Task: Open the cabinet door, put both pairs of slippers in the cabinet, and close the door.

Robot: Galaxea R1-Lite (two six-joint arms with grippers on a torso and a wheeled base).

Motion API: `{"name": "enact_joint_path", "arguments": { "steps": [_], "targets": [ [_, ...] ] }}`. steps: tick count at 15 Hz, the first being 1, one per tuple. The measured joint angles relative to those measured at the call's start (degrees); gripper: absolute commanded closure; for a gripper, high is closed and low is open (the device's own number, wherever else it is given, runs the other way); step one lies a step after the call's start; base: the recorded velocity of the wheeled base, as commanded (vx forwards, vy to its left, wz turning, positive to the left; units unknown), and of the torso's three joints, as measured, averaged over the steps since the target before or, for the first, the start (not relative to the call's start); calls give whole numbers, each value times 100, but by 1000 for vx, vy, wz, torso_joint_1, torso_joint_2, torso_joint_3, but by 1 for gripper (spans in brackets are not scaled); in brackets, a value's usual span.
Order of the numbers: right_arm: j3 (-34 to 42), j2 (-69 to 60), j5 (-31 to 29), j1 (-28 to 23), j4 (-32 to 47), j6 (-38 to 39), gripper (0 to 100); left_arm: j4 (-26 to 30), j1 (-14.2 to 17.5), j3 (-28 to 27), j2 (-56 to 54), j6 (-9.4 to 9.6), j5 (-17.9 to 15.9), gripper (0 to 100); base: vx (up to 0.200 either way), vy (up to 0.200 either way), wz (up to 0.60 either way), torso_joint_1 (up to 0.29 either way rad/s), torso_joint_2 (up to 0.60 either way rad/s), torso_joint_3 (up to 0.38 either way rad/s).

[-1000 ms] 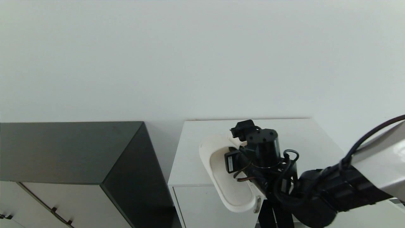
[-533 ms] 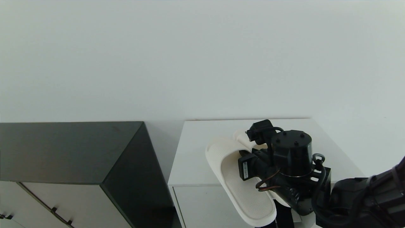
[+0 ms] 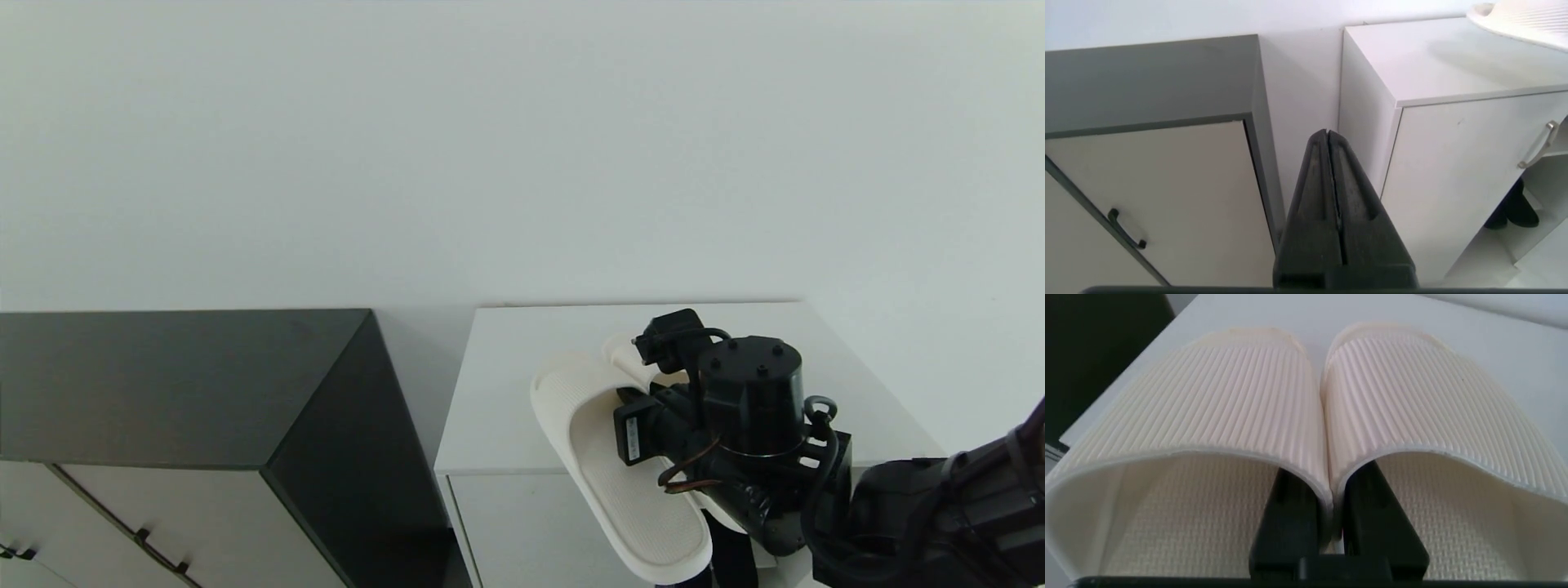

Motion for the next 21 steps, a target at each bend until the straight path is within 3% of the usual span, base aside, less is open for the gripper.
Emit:
{"name": "enact_joint_path", "arguments": {
  "steps": [8, 21],
  "targets": [
    [-1, 37, -7, 29, -9, -9, 100, -2, -4, 0, 0, -5, 4, 100, -200, 0, 0, -2, 2, 4],
    [22, 89, -5, 33, -16, -4, 100, -2, 0, 0, 0, 0, 4, 100, 0, 0, 0, 0, 0, 0]
  ]
}}
